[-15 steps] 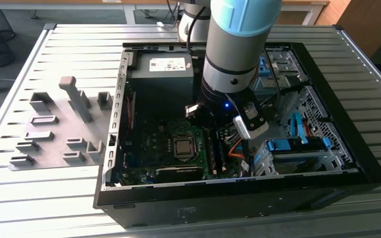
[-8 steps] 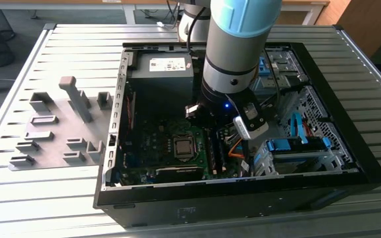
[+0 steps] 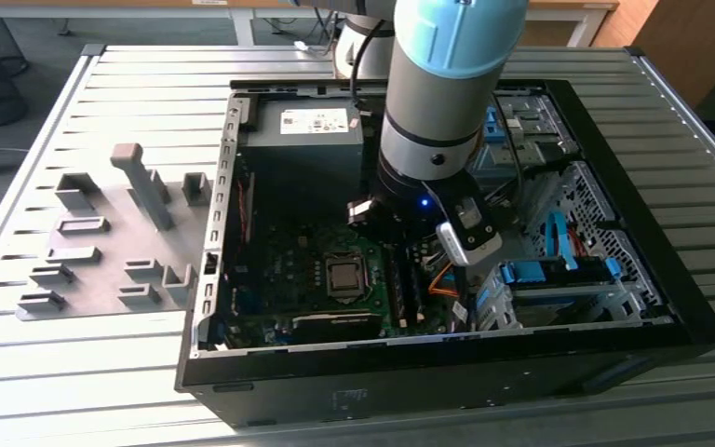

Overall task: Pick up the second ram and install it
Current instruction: 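Press down the second ram until it locks into place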

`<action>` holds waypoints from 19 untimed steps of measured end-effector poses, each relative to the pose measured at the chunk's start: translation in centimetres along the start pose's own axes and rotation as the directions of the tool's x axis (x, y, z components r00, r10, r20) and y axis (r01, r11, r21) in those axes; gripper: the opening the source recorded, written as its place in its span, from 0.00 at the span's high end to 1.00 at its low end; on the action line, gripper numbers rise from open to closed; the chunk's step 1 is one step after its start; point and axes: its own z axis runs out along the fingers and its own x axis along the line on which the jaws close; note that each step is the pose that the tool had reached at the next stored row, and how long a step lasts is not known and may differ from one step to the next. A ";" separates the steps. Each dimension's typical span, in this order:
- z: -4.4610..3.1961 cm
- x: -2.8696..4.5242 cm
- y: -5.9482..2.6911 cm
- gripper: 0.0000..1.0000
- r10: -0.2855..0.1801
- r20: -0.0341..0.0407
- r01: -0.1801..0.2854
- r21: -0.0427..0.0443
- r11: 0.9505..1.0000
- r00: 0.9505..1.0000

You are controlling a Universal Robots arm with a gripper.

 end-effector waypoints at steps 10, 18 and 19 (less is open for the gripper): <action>0.80 0.01 -0.05 0.89 0.000 -0.002 0.000 0.002 1.000 1.000; -1.30 0.00 0.06 0.89 0.000 -0.001 0.000 0.000 1.000 1.000; -1.67 0.00 0.07 0.89 0.000 -0.001 0.000 0.000 1.000 1.000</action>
